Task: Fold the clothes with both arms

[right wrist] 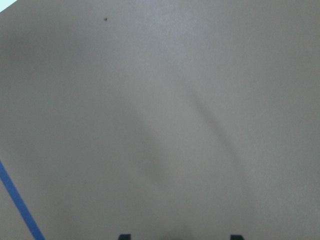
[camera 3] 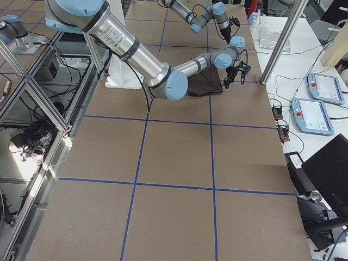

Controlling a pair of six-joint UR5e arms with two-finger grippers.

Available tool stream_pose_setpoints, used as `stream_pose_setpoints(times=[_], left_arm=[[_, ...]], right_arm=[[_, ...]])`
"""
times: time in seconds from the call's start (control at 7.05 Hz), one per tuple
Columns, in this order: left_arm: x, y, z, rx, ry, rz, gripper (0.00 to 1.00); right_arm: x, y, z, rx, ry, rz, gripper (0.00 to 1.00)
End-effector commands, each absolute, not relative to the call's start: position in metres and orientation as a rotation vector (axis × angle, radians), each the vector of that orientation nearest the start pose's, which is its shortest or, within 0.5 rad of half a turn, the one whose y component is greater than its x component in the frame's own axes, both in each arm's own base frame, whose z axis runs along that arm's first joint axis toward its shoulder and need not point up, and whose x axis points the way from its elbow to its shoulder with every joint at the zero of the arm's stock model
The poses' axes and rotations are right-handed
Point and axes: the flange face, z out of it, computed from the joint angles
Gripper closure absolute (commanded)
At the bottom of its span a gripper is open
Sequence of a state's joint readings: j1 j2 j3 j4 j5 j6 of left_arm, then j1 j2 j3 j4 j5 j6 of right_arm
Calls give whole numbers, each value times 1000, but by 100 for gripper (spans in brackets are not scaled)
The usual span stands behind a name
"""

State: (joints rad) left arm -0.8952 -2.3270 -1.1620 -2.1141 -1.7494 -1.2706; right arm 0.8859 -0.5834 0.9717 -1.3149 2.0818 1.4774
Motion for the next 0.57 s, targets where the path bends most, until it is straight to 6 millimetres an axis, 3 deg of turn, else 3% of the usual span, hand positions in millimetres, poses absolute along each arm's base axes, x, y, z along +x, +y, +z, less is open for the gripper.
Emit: stream_pose_setpoints(times=[0.0, 0.14, 0.28, 0.43], left_arm=[[391, -701, 324, 340, 863, -418, 0], [361, -689, 330, 319, 900, -348, 0], [315, -669, 346, 340, 919, -299, 0], [267, -650, 364, 371, 912, -250, 0]], right_arm=[[-423, -733, 265, -90, -813, 492, 0], [-370, -734, 302, -60, -822, 450, 0], [-305, -729, 351, -17, -804, 348, 0], [-246, -726, 387, 15, -755, 258, 0]])
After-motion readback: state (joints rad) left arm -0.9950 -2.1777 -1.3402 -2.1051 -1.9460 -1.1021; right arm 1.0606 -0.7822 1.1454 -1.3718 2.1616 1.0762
